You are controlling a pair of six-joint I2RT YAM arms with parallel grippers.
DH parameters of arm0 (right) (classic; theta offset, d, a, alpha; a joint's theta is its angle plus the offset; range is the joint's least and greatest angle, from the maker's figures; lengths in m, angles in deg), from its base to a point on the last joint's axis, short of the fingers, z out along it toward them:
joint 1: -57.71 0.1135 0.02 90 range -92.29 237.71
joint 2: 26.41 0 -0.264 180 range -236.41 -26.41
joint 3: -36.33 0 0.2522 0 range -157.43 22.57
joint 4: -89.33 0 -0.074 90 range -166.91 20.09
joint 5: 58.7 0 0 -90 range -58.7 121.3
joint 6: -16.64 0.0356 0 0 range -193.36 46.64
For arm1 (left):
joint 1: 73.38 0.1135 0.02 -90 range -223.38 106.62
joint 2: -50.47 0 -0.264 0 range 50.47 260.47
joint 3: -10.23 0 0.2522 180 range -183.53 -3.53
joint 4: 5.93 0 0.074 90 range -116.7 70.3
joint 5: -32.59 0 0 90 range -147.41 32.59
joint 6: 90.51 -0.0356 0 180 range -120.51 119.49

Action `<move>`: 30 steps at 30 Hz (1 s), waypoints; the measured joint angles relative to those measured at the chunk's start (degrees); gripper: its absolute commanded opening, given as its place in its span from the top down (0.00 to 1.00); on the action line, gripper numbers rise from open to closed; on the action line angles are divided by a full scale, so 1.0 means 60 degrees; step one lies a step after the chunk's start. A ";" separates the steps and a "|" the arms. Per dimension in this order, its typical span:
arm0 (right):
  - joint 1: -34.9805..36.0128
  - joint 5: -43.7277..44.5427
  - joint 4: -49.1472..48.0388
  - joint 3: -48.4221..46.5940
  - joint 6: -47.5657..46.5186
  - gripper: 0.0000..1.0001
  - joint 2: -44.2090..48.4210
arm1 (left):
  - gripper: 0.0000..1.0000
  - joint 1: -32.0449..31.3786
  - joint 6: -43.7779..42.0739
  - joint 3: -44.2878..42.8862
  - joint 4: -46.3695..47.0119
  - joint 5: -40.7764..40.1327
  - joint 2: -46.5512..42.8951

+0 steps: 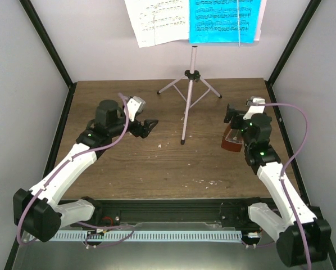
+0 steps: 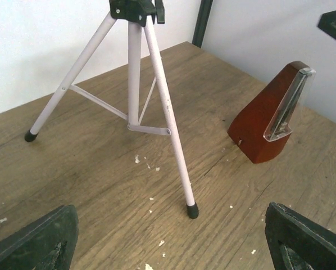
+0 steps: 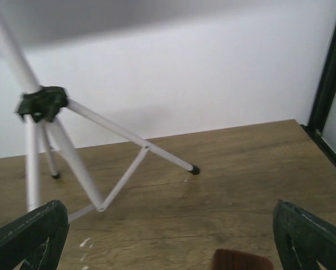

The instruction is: Pack up the instrument practice props

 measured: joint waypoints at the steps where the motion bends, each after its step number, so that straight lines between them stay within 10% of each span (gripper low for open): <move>1: 0.0000 -0.0197 0.0120 -0.0018 -0.0029 0.00 0.0182 | 0.10 0.0000 0.0124 0.0000 0.0025 0.0007 0.0051; 9: 0.0000 -0.2422 0.1140 -0.0444 -0.0073 0.00 0.1315 | 0.36 -0.0328 0.1220 -0.0601 0.0350 0.0419 0.1523; 30: 0.0000 -0.3209 0.2422 0.0714 0.0907 0.00 0.5227 | 0.47 -0.1934 0.2834 -0.3457 0.0390 -0.1392 0.7326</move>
